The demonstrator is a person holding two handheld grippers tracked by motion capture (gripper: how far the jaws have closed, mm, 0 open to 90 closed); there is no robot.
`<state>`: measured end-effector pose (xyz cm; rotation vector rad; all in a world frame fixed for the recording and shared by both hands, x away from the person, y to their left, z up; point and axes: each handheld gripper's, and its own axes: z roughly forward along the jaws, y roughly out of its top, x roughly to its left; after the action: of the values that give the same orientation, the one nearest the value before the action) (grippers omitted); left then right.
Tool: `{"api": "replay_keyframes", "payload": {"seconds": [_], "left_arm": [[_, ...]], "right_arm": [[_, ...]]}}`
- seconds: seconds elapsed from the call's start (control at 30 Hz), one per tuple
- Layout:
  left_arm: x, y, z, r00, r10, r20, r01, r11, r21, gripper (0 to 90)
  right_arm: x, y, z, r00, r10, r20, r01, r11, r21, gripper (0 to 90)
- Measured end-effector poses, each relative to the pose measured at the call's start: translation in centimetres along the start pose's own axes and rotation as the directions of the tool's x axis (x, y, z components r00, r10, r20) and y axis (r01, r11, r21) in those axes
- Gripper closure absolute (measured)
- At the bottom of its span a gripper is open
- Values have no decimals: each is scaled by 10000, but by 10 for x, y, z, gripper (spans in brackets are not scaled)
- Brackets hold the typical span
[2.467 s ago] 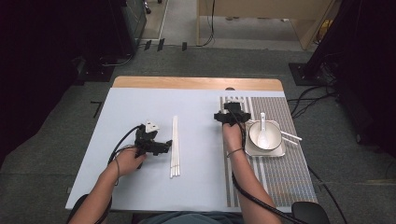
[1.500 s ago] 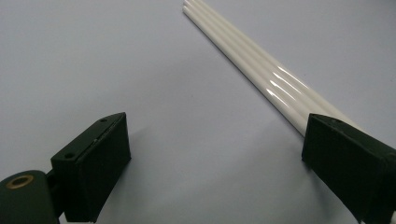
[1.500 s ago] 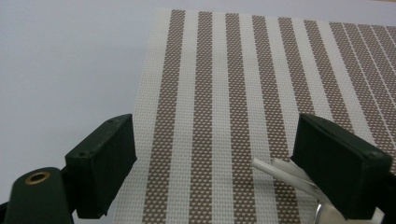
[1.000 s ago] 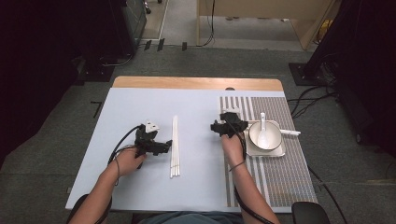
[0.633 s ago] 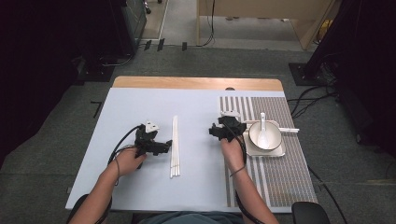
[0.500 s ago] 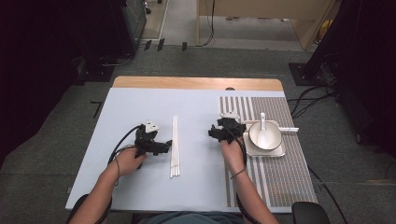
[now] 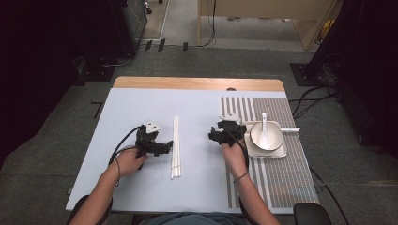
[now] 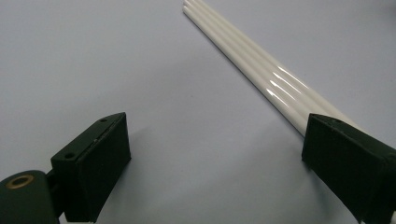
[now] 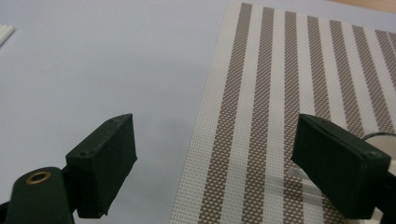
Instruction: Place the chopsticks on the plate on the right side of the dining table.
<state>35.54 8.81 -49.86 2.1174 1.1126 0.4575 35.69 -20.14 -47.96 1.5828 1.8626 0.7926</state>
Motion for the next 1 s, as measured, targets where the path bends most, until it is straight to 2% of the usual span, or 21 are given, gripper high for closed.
{"api": "replay_keyframes", "payload": {"seconds": [0.33, 1.0], "left_arm": [[0, 0, 0, 10000, 0, 2, 0, 10000, 1, 78], [0, 0, 0, 10000, 0, 0, 0, 10000, 1, 78]], "right_arm": [[-10, -2, 6, 9996, 13, 292, -18, 9999, 170, 134], [-9, -8, -2, 9999, -108, 36, 107, 9997, 216, 134]]}}
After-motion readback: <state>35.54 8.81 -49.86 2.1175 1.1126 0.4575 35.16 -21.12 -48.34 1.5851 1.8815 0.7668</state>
